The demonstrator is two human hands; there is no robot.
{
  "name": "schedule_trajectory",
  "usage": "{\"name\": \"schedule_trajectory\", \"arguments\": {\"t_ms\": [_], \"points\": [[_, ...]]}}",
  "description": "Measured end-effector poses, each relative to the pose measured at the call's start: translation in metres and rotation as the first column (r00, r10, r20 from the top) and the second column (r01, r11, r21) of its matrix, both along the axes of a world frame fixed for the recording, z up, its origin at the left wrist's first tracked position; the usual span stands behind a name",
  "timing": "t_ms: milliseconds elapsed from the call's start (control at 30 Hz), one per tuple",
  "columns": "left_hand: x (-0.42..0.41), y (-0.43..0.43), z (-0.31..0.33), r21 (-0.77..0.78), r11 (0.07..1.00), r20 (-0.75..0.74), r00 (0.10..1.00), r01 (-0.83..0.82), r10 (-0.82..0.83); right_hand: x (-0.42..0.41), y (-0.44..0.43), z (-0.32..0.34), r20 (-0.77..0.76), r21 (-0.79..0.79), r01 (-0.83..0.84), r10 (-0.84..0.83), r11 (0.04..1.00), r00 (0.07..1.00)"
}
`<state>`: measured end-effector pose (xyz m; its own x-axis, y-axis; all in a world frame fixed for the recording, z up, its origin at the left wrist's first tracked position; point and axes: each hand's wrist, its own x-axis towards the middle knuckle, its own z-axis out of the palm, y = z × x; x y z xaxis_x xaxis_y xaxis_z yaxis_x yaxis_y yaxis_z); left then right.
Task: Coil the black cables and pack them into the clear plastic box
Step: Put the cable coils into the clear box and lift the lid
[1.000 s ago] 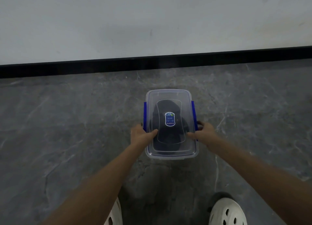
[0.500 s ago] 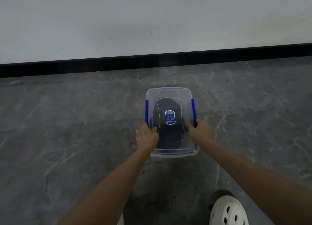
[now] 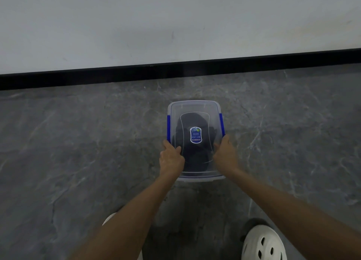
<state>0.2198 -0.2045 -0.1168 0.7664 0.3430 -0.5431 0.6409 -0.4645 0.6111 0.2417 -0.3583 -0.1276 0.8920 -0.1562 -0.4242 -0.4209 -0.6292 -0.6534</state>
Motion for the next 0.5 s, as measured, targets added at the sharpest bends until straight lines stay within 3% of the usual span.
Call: {"name": "schedule_trajectory", "arguments": {"t_ms": [300, 500], "points": [[0.0, -0.004, -0.011, -0.079, 0.996, 0.048, 0.998, -0.032, 0.036, 0.0, -0.002, -0.005, 0.049, 0.052, -0.051, 0.049, 0.997, 0.998], [0.003, 0.009, 0.0, 0.03, 0.992, -0.012, 0.993, 0.12, -0.119, 0.009, -0.011, 0.006, -0.062, -0.093, -0.166, 0.161, 0.982, 0.985]]}}
